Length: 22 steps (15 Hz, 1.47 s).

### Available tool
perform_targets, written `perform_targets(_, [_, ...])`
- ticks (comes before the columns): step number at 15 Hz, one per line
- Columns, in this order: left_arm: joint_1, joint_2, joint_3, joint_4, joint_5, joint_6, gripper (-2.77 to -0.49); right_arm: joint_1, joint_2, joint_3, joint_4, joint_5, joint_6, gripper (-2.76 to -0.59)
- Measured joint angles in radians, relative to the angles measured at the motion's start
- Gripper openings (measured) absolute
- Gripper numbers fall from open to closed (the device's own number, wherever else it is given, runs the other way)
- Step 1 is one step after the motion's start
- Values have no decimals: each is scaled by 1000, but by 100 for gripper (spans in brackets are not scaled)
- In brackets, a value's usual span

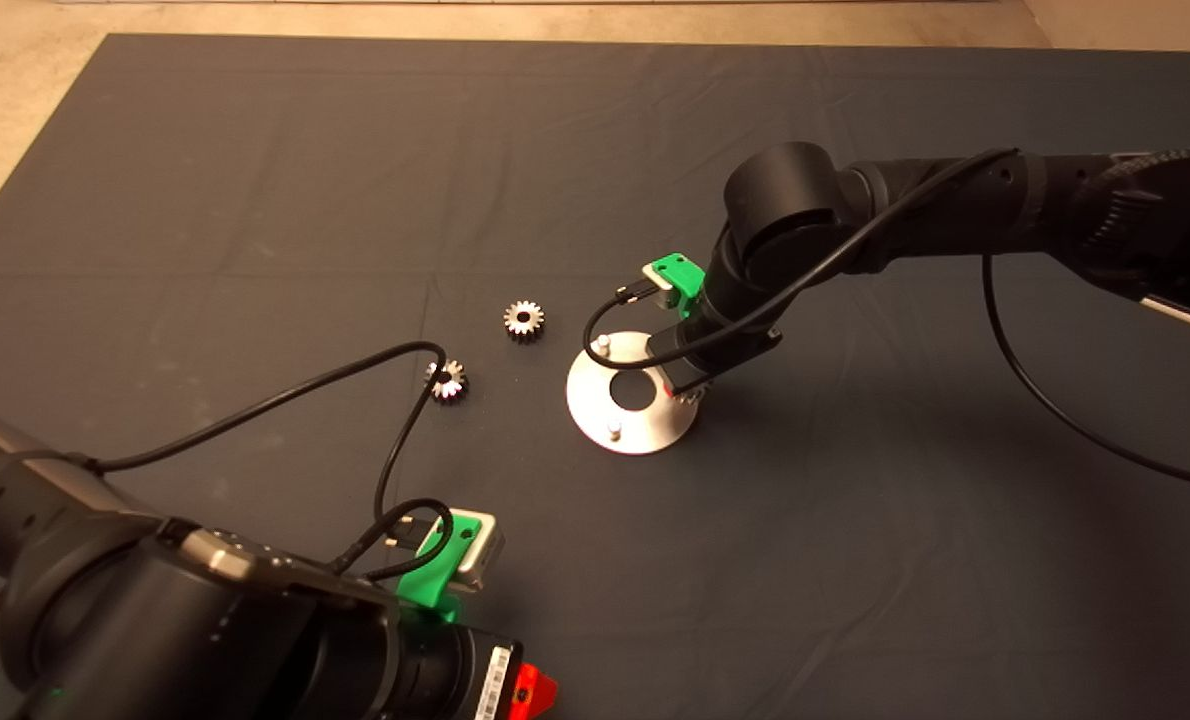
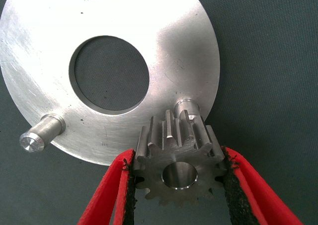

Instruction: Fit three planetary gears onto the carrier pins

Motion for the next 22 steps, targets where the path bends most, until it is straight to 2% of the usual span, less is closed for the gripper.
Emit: perform_targets(22, [0,-2,0,0,0,0,-77,3,-1,-11,4,4,-19,-233])
